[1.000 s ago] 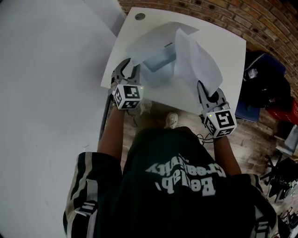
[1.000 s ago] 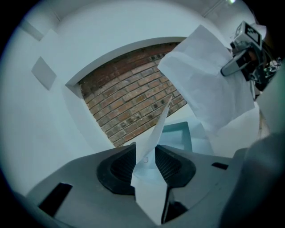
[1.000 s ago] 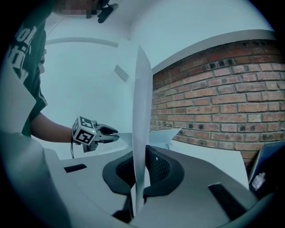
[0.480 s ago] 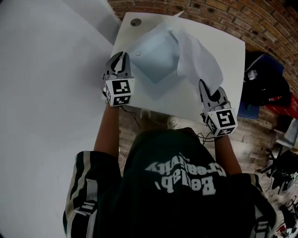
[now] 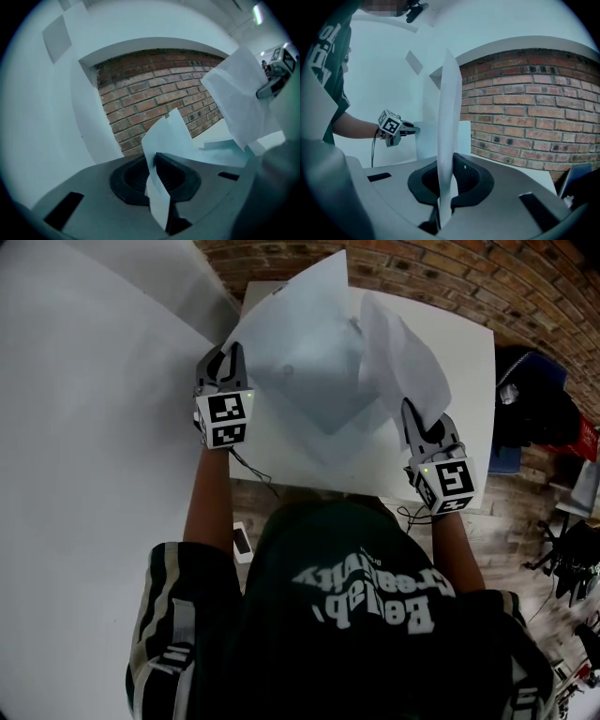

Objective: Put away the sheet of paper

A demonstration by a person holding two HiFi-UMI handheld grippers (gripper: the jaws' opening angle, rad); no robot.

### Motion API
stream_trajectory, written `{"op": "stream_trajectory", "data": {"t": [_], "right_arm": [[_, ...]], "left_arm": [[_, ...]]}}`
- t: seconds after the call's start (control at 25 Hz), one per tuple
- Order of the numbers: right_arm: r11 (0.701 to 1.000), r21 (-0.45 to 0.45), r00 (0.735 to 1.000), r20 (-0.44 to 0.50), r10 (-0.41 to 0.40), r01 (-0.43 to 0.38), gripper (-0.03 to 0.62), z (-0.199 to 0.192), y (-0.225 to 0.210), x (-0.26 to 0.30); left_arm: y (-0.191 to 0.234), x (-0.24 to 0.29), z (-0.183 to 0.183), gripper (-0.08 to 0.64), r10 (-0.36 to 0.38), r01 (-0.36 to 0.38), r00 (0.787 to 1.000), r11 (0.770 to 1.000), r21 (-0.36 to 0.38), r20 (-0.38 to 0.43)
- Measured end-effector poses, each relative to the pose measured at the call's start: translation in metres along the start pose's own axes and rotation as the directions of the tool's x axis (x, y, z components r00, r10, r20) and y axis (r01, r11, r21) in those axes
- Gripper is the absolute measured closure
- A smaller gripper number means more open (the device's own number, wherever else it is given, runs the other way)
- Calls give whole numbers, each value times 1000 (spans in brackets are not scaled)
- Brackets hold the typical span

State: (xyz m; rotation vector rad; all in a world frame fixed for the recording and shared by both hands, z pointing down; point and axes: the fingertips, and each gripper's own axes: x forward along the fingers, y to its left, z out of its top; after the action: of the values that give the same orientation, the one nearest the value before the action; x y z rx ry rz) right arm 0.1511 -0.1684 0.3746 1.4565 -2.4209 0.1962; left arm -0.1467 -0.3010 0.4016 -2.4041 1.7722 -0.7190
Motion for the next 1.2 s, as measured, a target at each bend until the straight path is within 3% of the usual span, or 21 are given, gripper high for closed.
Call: {"op": "stream_trajectory", "data": {"t": [0.2,0.32,0.56,0.96,1.04,1.12,1.2], "right_arm": [[998,-61,999,-17,-32,31,598,17,9,24],[986,-162,998,-36,-42,36,598,30,13,36],[912,-399,992,-39,-118,92,598,63,7,60],[749,-633,978,71,-198,197,598,145,-13,96],[688,-677,963,128,-239,261,598,169,-23,100],[606,-725,942,197,-274,327,598,187,-28,102],[547,-782,951,201,-233,299,598,174,-18,116]], "left_arm": [[15,27,-2,523,-75,75,997,997,3,13],[20,33,-3,523,-131,131,991,991,-5,24],[17,35,-2,529,-243,246,968,968,-45,68],[16,36,-1,532,-331,337,940,937,-90,79],[15,37,0,534,-337,344,938,934,-99,81],[15,40,-1,534,-339,346,938,932,-107,74],[16,41,-2,534,-343,349,937,930,-115,63]]}}
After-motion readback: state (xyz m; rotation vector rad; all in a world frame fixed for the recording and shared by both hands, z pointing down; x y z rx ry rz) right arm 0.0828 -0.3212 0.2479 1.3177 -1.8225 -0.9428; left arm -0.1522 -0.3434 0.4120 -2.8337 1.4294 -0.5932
